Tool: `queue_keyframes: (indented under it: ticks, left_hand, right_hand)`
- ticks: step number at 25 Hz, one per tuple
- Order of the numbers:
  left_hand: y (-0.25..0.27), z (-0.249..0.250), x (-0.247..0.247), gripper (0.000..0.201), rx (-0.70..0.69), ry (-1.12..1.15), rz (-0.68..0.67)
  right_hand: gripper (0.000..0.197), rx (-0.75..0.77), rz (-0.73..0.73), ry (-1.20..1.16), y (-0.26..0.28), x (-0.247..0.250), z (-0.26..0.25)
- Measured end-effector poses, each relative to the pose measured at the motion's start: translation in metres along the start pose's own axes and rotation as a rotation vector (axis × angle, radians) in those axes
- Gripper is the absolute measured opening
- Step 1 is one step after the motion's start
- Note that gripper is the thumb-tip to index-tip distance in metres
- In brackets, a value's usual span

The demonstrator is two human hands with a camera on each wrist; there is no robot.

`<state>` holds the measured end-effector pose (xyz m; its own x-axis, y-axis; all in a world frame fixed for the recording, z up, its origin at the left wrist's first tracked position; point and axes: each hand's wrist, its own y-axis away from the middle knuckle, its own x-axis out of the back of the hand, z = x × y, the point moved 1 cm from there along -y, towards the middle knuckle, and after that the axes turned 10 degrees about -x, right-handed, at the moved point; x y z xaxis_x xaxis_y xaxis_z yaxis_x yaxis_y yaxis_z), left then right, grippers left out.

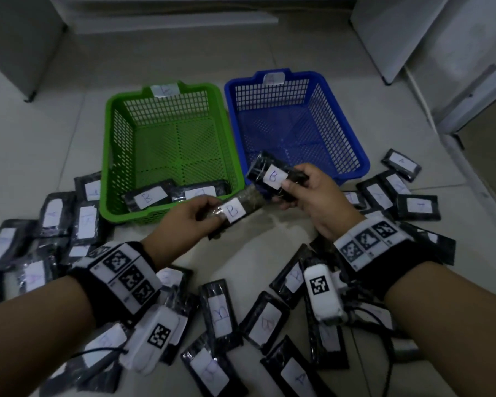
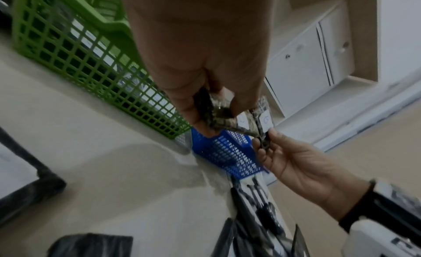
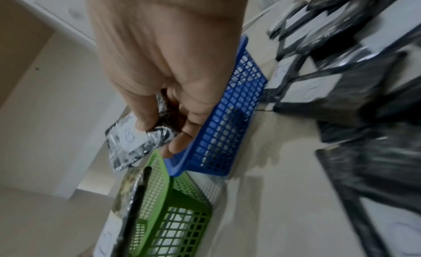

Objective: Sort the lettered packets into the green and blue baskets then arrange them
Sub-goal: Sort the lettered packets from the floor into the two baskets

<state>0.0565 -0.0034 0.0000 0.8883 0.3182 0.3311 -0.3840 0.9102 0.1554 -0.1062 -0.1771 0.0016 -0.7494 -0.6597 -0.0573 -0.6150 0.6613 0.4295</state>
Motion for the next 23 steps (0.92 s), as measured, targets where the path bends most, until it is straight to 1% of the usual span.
queue_keyframes:
  ticks: [2, 4, 5, 7, 8, 9, 11, 13, 15, 16, 17, 18, 19, 20, 21, 22, 23]
  left_hand:
    - [-0.005, 0.002, 0.009, 0.020, -0.020, 0.022, 0.095]
    - [-0.010, 0.002, 0.022, 0.027, -0.067, -0.102, 0.188]
    - [-0.013, 0.001, 0.031, 0.028, -0.084, -0.214, 0.248]
    - [-0.018, -0.002, 0.048, 0.026, -0.079, -0.400, 0.354]
    - [-0.020, -0.006, 0.057, 0.024, -0.065, -0.452, 0.381]
    - [-0.024, -0.011, 0.065, 0.023, -0.046, -0.499, 0.386]
    - [-0.030, -0.029, 0.080, 0.023, 0.006, -0.593, 0.334]
    - [-0.031, -0.042, 0.092, 0.028, 0.023, -0.714, 0.267]
    - [-0.023, -0.046, 0.093, 0.031, -0.066, -0.783, 0.276]
    - [-0.015, -0.045, 0.091, 0.027, -0.154, -0.767, 0.309]
    - [-0.003, -0.045, 0.087, 0.022, -0.253, -0.731, 0.329]
    - [0.012, -0.046, 0.081, 0.016, -0.341, -0.687, 0.311]
    - [0.028, -0.046, 0.074, 0.013, -0.391, -0.656, 0.240]
    - [0.044, -0.052, 0.066, 0.012, -0.399, -0.645, 0.136]
    - [0.055, -0.060, 0.060, 0.016, -0.374, -0.651, 0.029]
    - [0.064, -0.072, 0.057, 0.023, -0.321, -0.664, -0.067]
    - [0.071, -0.085, 0.056, 0.034, -0.251, -0.687, -0.150]
  right_hand:
    - [0.017, 0.032, -0.006, -0.025, -0.007, -0.011, -0.007]
    - [0.020, 0.058, 0.013, 0.008, -0.015, -0.025, -0.014]
    - [0.021, 0.080, 0.048, 0.097, -0.020, -0.033, -0.018]
    - [0.022, 0.140, 0.138, 0.429, -0.032, -0.051, -0.028]
    - [0.024, 0.163, 0.149, 0.603, -0.037, -0.062, -0.032]
    - [0.026, 0.174, 0.127, 0.740, -0.043, -0.072, -0.033]
    - [0.034, 0.180, 0.061, 0.913, -0.052, -0.093, -0.028]
    - [0.042, 0.159, 0.028, 1.035, -0.058, -0.108, -0.015]
    - [0.048, 0.121, 0.023, 1.208, -0.058, -0.115, -0.001]
    - [0.050, 0.130, 0.035, 1.289, -0.056, -0.116, 0.004]
    - [0.052, 0.175, 0.050, 1.333, -0.048, -0.116, 0.008]
    - [0.052, 0.252, 0.069, 1.322, -0.038, -0.116, 0.013]
    - [0.052, 0.353, 0.093, 1.253, -0.027, -0.115, 0.018]
    - [0.048, 0.441, 0.112, 1.141, -0.013, -0.114, 0.024]
    - [0.041, 0.475, 0.106, 1.034, -0.002, -0.113, 0.032]
    - [0.034, 0.444, 0.049, 0.964, 0.009, -0.113, 0.041]
    - [0.027, 0.359, -0.048, 0.947, 0.018, -0.114, 0.051]
